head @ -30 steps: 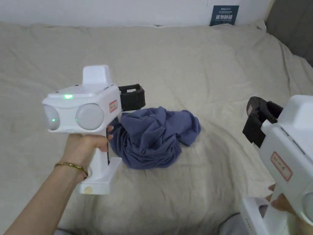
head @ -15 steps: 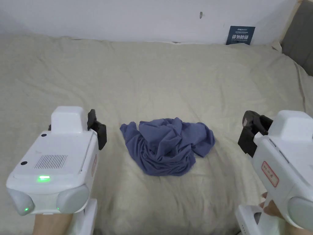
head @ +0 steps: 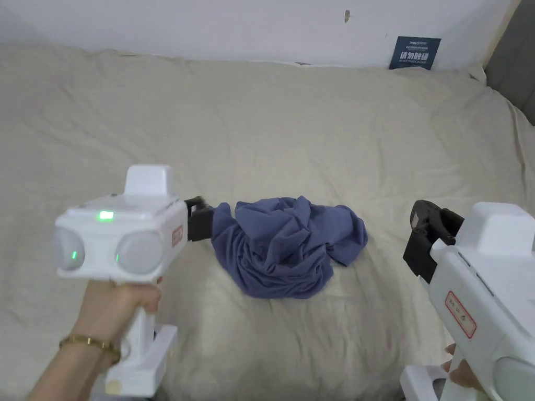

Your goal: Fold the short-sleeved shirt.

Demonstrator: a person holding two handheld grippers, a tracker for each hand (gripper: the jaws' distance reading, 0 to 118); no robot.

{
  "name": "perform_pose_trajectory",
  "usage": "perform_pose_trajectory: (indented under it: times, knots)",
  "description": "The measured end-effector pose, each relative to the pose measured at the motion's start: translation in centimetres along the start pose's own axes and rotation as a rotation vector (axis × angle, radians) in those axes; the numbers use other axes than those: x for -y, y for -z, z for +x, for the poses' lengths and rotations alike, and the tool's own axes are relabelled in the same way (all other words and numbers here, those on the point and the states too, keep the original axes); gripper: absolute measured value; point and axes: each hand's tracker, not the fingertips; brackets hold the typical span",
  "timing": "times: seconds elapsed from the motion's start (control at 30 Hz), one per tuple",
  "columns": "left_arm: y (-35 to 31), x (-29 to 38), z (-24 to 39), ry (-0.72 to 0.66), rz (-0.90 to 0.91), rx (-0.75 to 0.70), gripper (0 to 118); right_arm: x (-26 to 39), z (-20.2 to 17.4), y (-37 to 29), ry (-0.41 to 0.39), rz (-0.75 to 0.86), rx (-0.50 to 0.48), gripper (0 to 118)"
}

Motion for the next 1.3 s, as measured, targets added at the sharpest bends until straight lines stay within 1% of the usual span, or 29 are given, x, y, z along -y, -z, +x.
perform_pose_trajectory:
  times: [0.03, 0.07, 0.1, 0.27, 0.37, 0.4, 0.43, 0.53, 0.57, 0.6, 0.63, 0.67, 0.7, 0.73, 0.8, 0.83, 0.87, 0.9, 0.93, 0.97, 1.0, 1.03, 1.07, 1.17, 1.23, 1.3]
  knots:
    - [1.6, -0.8, 0.0, -0.006, -0.031, 0.017, 111, 0.0, 0.1, 0.1, -0.001, -0.001, 0.002, 2]
    - [3.3, -1.5, 0.0, -0.017, -0.054, 0.034, 116, 0.1, 0.2, 0.2, -0.001, -0.005, 0.004, 2]
    - [5.2, -2.3, 0.1, -0.019, -0.094, 0.037, 118, 0.1, 0.3, 0.4, 0.000, -0.008, 0.006, 2]
    - [14.5, -4.5, 0.7, -0.059, -0.315, -0.007, 118, 0.5, 1.1, 1.7, 0.001, -0.045, 0.018, 2]
    - [18.7, -4.3, 1.1, -0.065, -0.399, -0.053, 118, 0.8, 1.6, 2.9, -0.007, -0.077, 0.034, 2]
    - [19.8, -4.2, 1.1, -0.065, -0.419, -0.074, 116, 0.9, 1.9, 3.3, -0.008, -0.087, 0.038, 2]
    - [20.7, -4.1, 1.2, -0.063, -0.432, -0.086, 111, 1.0, 2.1, 3.7, -0.008, -0.095, 0.041, 2]
    - [22.3, -3.3, 1.3, -0.062, -0.470, -0.105, 71, 1.3, 2.7, 4.9, -0.007, -0.125, 0.055, 2]
    - [22.5, -3.0, 1.4, -0.062, -0.490, -0.077, 48, 1.4, 2.8, 5.3, -0.004, -0.130, 0.057, 2]
    - [22.4, -2.6, 1.4, -0.071, -0.501, -0.011, 25, 1.5, 3.0, 5.6, -0.001, -0.137, 0.060, 2]
    - [22.2, -2.5, 1.3, -0.090, -0.494, 0.033, 6, 1.5, 3.1, 5.8, 0.001, -0.142, 0.063, 2]
    - [21.7, -2.5, 1.6, -0.092, -0.480, 0.007, 6, 1.5, 3.2, 6.1, 0.001, -0.147, 0.062, 2]
    - [21.2, -2.6, 1.5, -0.064, -0.448, -0.013, 6, 1.5, 3.2, 6.4, 0.001, -0.153, 0.061, 2]
    - [20.6, -2.7, 1.6, -0.032, -0.421, 0.016, 6, 1.4, 3.3, 6.7, 0.001, -0.156, 0.059, 2]
    - [18.8, -2.9, 1.5, -0.007, -0.336, -0.004, 6, 0.9, 3.4, 7.8, -0.003, -0.194, 0.043, 3]
    - [17.6, -3.0, 1.4, -0.010, -0.294, 0.004, 6, 0.6, 3.5, 8.7, -0.002, -0.223, 0.028, 7]
    - [16.6, -3.1, 1.2, -0.015, -0.252, 0.012, 6, 0.2, 3.7, 9.8, 0.006, -0.251, 0.025, 25]
    - [15.5, -3.1, 1.1, -0.016, -0.222, 0.014, 6, -0.3, 4.0, 11.2, 0.015, -0.281, -0.003, 50]
    - [14.6, -3.0, 1.0, -0.018, -0.196, 0.011, 6, -0.8, 4.2, 12.7, 0.010, -0.316, -0.024, 78]
    - [13.7, -2.9, 0.8, -0.022, -0.180, 0.013, 6, -1.2, 4.5, 14.7, -0.003, -0.370, -0.027, 109]
    - [13.0, -2.8, 0.6, -0.033, -0.166, 0.020, 6, -1.4, 4.7, 16.8, 0.003, -0.420, -0.025, 118]
    - [12.3, -2.6, 0.5, -0.041, -0.156, 0.023, 6, -1.5, 4.8, 18.7, 0.011, -0.467, -0.027, 118]
    - [11.6, -2.3, 0.4, -0.042, -0.151, 0.029, 6, -1.4, 5.0, 20.7, 0.038, -0.499, -0.042, 118]
    - [9.8, -1.6, -0.1, -0.061, -0.113, 0.029, 6, -0.1, 5.5, 26.5, 0.006, -0.659, 0.013, 118]
    - [8.8, -1.1, -0.4, -0.066, -0.099, 0.029, 6, 1.5, 5.5, 29.5, 0.015, -0.753, 0.055, 118]
    - [8.4, -0.7, -0.7, -0.061, -0.090, 0.023, 6, 3.2, 5.8, 31.5, 0.004, -0.822, 0.084, 118]
